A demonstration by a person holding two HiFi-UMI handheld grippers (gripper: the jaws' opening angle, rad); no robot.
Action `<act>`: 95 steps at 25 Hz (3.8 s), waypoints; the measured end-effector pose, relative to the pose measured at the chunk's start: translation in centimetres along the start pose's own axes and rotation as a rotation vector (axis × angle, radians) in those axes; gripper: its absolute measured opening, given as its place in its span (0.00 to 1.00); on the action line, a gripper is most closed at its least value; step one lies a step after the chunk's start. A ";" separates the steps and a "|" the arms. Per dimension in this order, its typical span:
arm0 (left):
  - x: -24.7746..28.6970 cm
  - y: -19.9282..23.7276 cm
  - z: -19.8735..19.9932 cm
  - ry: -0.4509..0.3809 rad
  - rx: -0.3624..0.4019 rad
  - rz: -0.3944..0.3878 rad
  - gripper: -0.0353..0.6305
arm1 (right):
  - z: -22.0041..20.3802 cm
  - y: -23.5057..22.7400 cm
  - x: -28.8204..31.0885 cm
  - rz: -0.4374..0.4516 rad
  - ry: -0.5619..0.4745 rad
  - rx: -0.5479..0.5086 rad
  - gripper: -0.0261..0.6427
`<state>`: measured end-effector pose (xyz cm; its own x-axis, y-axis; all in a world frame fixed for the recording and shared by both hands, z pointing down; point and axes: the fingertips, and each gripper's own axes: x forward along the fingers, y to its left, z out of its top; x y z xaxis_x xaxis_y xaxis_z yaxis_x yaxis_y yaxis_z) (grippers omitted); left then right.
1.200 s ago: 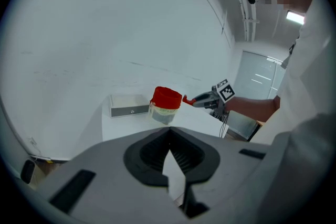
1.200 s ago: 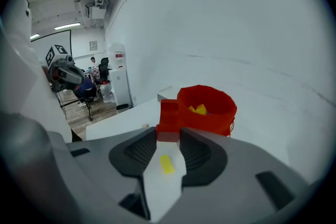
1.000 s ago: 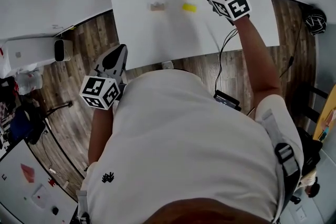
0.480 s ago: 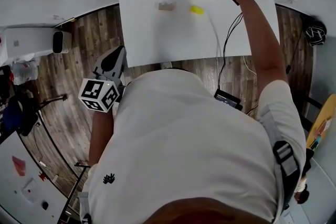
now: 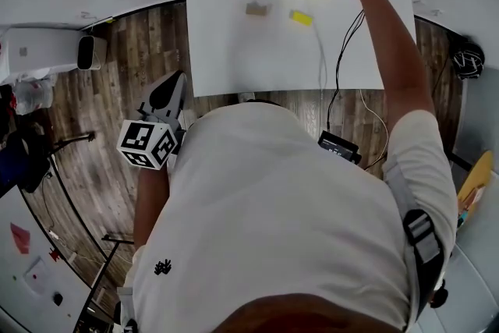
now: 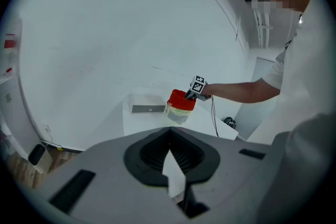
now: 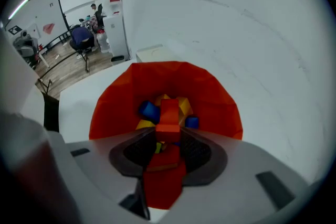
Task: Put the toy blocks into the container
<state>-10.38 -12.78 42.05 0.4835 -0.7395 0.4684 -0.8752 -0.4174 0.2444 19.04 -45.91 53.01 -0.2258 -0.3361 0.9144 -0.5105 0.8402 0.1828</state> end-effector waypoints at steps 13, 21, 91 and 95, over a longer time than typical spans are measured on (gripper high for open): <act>-1.5 1.4 -0.7 0.005 -0.005 0.038 0.06 | -1.2 0.6 1.0 0.036 0.255 -0.042 0.25; -1.6 1.2 -0.7 0.005 -0.004 0.037 0.06 | -1.2 0.3 1.0 0.015 0.234 -0.051 0.32; -9.0 2.5 -4.0 -0.024 -0.003 0.018 0.06 | -1.4 23.7 1.0 0.121 -0.252 -0.099 0.27; -8.2 2.2 -3.8 -0.017 -0.019 0.062 0.06 | -1.2 22.2 3.1 0.138 -0.239 -0.120 0.28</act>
<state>-16.30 -5.59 42.01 0.4280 -0.7725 0.4691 -0.9037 -0.3601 0.2316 8.03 -27.80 60.33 -0.4826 -0.2942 0.8250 -0.3626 0.9245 0.1176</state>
